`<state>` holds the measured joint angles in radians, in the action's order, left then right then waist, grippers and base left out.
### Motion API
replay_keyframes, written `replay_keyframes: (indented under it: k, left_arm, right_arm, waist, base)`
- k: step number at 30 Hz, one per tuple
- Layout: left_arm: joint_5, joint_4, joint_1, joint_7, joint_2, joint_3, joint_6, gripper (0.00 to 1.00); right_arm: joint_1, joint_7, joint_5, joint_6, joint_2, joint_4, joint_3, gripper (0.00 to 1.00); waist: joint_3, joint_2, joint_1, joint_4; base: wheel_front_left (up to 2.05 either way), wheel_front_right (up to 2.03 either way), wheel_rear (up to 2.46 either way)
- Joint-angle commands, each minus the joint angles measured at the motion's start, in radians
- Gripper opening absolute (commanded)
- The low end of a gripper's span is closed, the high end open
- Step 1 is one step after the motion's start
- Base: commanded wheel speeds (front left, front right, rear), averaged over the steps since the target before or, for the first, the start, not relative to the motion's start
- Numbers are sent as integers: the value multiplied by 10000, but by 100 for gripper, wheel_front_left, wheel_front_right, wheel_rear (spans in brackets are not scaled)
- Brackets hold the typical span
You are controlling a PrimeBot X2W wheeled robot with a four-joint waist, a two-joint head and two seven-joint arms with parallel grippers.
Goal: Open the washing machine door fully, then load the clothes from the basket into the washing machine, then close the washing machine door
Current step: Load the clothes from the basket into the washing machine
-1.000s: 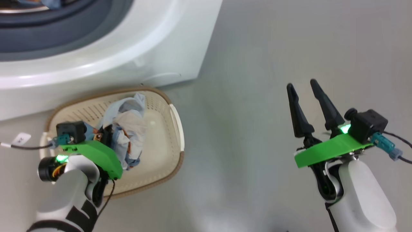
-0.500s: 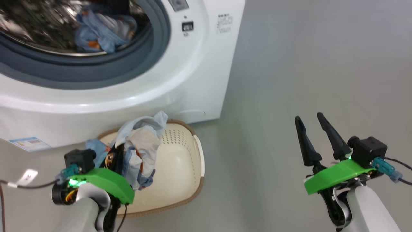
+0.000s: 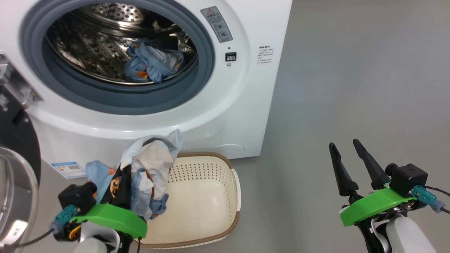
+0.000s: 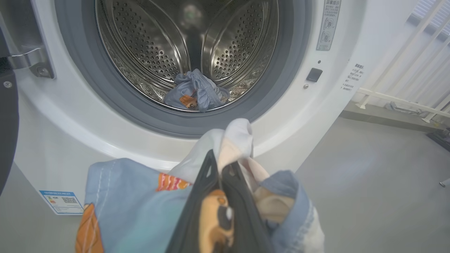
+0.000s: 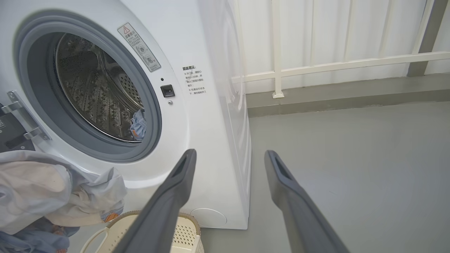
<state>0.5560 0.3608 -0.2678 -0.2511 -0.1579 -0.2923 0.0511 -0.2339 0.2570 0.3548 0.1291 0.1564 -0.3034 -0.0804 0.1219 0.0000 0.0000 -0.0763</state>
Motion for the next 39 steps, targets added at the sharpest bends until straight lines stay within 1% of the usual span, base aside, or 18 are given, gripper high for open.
replay_keyframes:
  k: [1,8,15,21,29,32,36,37,39]
  left_arm:
    - [-145,-434,-46,-106,-157,453,-74,0]
    - [-405,-1131,527,-106,58,938,-192,0]
    - [-612,-1462,696,-106,241,1279,-230,0]
    - [-717,-1533,472,-106,323,1445,-122,0]
    - [-877,-1420,-954,-107,412,1657,2,0]
    - [-941,-1004,-1791,-107,383,1787,26,0]
    - [-970,-64,-3079,-107,269,1906,197,0]
    - [-970,-64,-3079,-107,269,1906,197,0]
    - [-1027,556,-3777,-107,190,1908,250,0]
  right_arm:
    - [71,48,57,16,85,266,-166,100]
    - [143,48,101,16,101,252,-211,100]
    - [137,48,136,16,133,216,-308,100]
    - [119,48,157,16,160,218,-340,100]
    - [-59,48,136,16,140,315,-471,100]
    - [-180,48,132,16,107,349,-527,100]
    - [-408,48,114,16,19,441,-566,100]
    - [-408,48,114,16,19,441,-566,100]
    - [-519,48,99,16,-39,469,-576,100]
  waist:
    - [-148,0,0,122]
    - [-446,0,0,104]
    - [-515,0,0,93]
    - [-450,0,0,65]
    - [-4,0,0,-79]
    - [322,0,0,-218]
    - [899,0,0,-502]
    - [899,0,0,-502]
    - [1232,0,0,-662]
  base:
    - [0,0,0]
    - [0,0,0]
    - [0,0,0]
    - [0,0,0]
    - [0,0,0]
    - [0,0,0]
    - [0,0,0]
    - [0,0,0]
    - [0,0,0]
